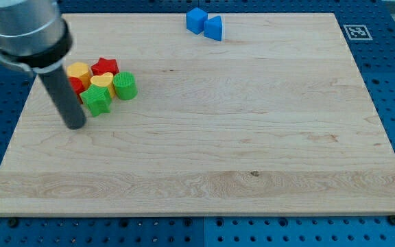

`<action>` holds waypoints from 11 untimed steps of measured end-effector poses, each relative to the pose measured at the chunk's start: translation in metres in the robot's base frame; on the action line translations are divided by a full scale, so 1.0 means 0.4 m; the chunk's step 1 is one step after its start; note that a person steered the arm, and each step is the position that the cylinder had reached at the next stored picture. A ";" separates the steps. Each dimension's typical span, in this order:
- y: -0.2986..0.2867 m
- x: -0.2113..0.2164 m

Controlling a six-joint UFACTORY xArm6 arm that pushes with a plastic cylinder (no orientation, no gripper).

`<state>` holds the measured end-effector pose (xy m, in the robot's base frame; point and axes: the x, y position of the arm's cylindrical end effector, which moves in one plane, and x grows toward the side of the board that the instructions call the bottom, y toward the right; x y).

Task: Slide the green star to the center

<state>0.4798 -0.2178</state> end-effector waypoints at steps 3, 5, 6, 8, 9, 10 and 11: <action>-0.016 -0.111; 0.028 -0.068; 0.028 -0.069; 0.170 -0.089; 0.270 -0.125; 0.303 -0.132; 0.307 -0.133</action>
<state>0.4266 -0.0952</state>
